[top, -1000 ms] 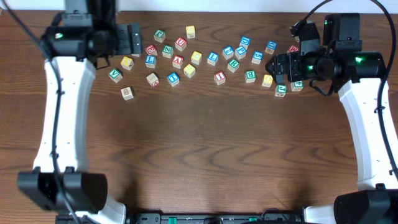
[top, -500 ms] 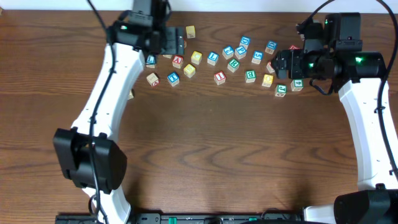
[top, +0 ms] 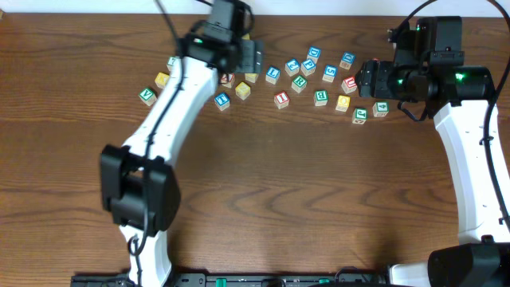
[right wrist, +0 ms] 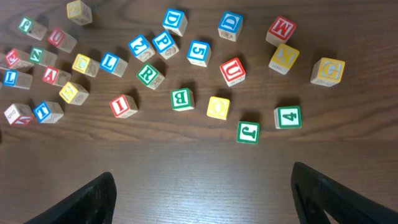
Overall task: Spell out CORL
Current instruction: 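Lower the left gripper onto the yellow C block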
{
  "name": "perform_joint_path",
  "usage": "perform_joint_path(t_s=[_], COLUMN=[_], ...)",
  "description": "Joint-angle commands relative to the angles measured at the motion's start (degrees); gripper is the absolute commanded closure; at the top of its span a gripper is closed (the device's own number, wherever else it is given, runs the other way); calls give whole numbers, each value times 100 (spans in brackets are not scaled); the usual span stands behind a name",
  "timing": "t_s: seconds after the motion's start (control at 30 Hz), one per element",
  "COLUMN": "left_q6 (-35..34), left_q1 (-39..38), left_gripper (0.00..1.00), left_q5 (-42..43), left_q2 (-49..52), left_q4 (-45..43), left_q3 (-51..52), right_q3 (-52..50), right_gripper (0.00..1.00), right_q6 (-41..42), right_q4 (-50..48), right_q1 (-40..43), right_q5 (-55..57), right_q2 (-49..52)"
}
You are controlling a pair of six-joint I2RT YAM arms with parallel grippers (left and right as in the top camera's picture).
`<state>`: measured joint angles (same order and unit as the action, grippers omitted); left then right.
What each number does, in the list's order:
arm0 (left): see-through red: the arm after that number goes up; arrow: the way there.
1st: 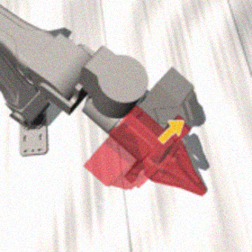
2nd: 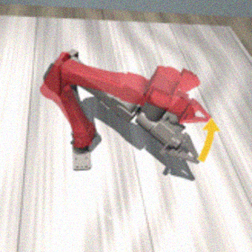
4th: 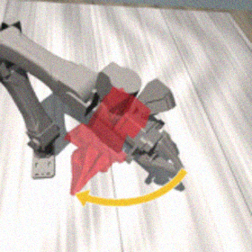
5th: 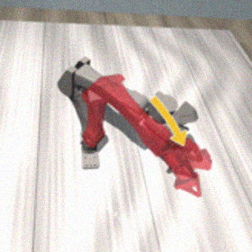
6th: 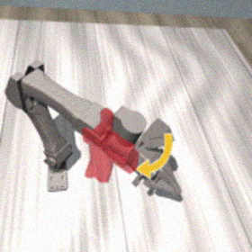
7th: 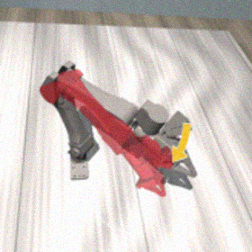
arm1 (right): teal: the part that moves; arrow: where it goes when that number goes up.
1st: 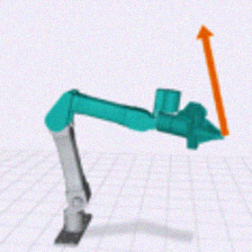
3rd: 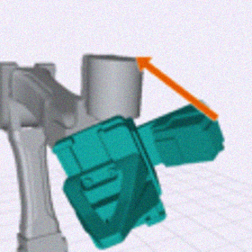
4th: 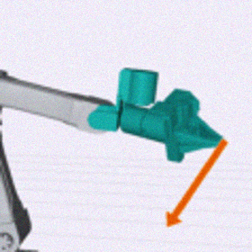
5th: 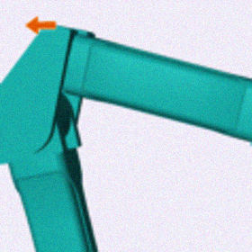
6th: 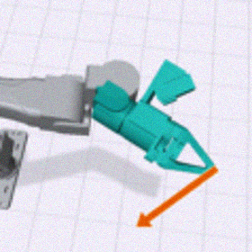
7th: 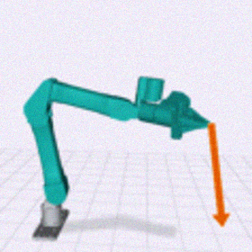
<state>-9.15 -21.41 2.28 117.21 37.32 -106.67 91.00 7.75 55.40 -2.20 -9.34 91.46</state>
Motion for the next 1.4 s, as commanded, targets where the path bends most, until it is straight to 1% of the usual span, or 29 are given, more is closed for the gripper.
perform_joint_path(t_s=[0.0, 0.13, 0.33, 0.47, 0.6, 0.73, 0.9, 0.93, 1.13, 1.27, 1.37], left_q6=[485, 533, 929, 935, 931, 933, 933, 931, 931, 903, 885], left_q1=[-118, -127, -122, -76, -52, -52, -44, -44, -42, -42, -42], left_gripper=[15, 15, 15, 16, 20, 28, 30, 32, 37, 38, 43], left_q5=[-197, -328, -326, -323, -323, -343, -348, -345, -345, -341, -341], left_q2=[474, 857, 1231, 1421, 1547, 1602, 1655, 1661, 1805, 1884, 1915], left_q4=[-192, -470, -883, -1130, -1357, -1464, -1670, -1690, -1668, -1672, -1668], left_q3=[-120, -120, -120, -120, -120, -107, -101, -85, -44, -44, -44], right_q3=[103, 103, 70, -11, -177, -313, -350, -350, -350, -350, -350], right_gripper=[15, 15, 15, 15, 15, 15, 15, 15, 15, 14, 14], right_q6=[98, 98, 96, 96, 98, 98, 98, 98, 98, 98, 98], right_q4=[26, 79, 98, 103, 96, 103, 101, 101, 101, 101, 98], right_q1=[28, 22, 24, 24, 22, 24, 24, 24, 24, 24, 24], right_q5=[46, 44, 44, 44, 44, 44, 44, 44, 44, 44, 44], right_q2=[-35, -35, -35, -35, -35, -35, -35, -35, -35, -35, -35])
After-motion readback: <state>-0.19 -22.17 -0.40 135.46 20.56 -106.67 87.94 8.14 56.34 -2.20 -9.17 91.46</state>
